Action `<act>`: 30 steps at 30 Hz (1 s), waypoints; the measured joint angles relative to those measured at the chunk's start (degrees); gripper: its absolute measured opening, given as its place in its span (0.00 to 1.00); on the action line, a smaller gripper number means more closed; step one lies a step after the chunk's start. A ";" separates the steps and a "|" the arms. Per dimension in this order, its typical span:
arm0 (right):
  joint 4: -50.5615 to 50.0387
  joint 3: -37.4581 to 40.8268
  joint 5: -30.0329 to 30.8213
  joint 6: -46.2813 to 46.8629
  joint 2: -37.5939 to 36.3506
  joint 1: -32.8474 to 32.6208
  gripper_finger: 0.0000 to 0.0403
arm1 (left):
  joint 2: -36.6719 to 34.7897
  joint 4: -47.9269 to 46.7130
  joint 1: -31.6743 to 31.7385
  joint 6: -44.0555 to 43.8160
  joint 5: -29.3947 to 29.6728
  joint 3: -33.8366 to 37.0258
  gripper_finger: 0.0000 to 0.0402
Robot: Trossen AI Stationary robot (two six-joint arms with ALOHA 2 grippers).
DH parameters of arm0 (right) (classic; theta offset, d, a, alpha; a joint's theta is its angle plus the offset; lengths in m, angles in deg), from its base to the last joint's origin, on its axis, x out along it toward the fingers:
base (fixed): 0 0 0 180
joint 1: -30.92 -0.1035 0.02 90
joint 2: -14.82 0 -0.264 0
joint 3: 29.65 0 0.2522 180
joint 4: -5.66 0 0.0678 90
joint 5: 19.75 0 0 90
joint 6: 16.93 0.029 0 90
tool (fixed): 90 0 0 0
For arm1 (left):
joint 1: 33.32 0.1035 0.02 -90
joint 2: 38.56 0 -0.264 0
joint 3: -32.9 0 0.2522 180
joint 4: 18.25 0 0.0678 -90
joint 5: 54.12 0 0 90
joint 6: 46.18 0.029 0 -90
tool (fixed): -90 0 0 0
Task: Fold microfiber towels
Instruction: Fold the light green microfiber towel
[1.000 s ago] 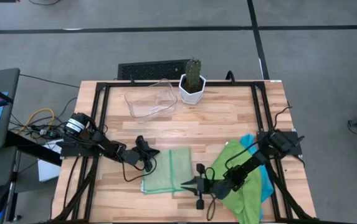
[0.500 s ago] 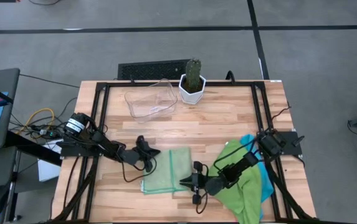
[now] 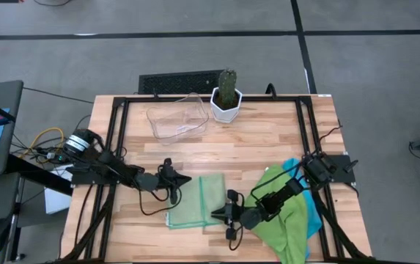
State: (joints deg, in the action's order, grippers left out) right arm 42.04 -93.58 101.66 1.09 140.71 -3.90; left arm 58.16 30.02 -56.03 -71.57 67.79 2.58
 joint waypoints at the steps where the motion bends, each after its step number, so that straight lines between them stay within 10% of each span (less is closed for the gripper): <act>1: -0.01 0.00 0.00 0.00 -0.09 -0.09 0.18 | -2.67 -3.88 -0.19 -1.09 -0.02 0.00 0.00; 13: -0.20 0.02 0.00 -3.06 -4.66 -0.21 0.18 | -27.91 -69.20 -2.39 -16.32 -1.52 -10.31 0.00; 21: -6.10 0.02 -0.02 -3.41 -11.17 0.48 0.22 | -24.62 -74.39 -2.48 -15.85 1.74 -9.06 0.05; 30: -13.76 0.02 -0.09 -3.52 -15.28 0.35 0.23 | -20.59 -68.99 -4.95 -8.79 -3.56 -8.28 0.33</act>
State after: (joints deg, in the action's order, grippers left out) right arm 28.27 -93.56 101.58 -2.43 125.43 -3.56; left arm 37.57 -38.97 -60.99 -80.36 64.23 -5.70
